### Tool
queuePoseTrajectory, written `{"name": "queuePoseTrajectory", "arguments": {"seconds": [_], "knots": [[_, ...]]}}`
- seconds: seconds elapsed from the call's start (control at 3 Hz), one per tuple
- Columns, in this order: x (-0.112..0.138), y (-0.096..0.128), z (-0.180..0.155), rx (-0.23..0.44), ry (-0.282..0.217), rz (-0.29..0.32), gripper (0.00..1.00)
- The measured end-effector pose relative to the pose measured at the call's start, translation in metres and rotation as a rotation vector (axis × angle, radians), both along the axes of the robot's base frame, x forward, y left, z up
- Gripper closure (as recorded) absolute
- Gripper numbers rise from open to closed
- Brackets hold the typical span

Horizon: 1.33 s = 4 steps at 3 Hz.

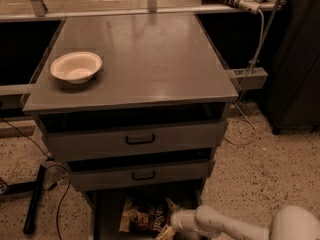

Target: Pick brown chip bag from bottom drawer and place on counter

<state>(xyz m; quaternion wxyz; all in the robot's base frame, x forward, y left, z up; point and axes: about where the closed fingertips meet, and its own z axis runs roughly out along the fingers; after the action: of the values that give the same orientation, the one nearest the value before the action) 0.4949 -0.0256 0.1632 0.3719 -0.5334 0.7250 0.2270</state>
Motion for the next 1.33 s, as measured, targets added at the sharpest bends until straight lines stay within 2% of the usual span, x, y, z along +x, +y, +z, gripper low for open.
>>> {"name": "queuePoseTrajectory", "arguments": {"seconds": [0.33, 0.67, 1.0, 1.33], "knots": [[0.001, 0.011, -0.020, -0.003, 0.029, -0.006, 0.00], [0.000, 0.018, -0.036, -0.043, 0.045, -0.003, 0.00], [0.001, 0.019, -0.037, -0.046, 0.044, -0.002, 0.18], [0.001, 0.019, -0.037, -0.046, 0.044, -0.002, 0.42]]}}
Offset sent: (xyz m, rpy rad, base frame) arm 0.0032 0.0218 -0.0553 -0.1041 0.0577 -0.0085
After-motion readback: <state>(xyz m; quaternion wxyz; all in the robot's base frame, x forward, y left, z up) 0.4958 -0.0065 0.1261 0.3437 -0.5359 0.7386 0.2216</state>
